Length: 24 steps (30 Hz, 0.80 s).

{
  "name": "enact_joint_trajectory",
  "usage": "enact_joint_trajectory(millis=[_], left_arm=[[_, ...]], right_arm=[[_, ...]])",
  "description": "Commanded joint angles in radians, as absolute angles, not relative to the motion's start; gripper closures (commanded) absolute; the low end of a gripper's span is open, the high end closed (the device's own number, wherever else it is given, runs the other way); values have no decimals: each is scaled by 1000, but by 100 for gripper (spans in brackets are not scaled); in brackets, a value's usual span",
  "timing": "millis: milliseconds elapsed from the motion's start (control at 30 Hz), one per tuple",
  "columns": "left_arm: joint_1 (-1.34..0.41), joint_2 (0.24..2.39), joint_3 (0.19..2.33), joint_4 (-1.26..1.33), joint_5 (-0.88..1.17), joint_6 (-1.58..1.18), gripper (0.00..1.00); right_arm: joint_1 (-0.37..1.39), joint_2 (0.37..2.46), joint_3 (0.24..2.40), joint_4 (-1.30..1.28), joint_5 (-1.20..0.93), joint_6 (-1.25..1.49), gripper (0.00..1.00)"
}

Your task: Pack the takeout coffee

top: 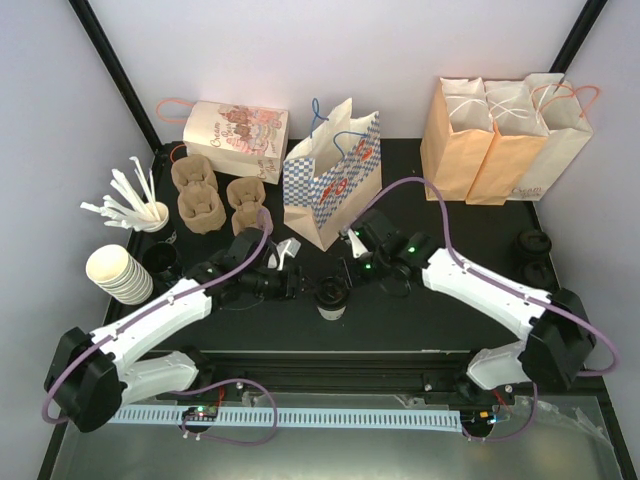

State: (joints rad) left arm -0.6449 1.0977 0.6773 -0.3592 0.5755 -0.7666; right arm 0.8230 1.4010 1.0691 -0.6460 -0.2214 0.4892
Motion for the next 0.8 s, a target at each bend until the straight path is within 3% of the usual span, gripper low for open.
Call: enact_joint_trajectory(millis=[0, 333, 767], left_arm=[[-607, 1089, 739, -431, 538, -686, 50], [-596, 1271, 874, -448, 655, -501, 55], [-596, 1339, 890, -487, 654, -480, 57]], right_arm=[[822, 1302, 1053, -695, -193, 567, 58], [825, 1080, 841, -502, -262, 911, 58], [830, 1134, 757, -399, -302, 964, 65]])
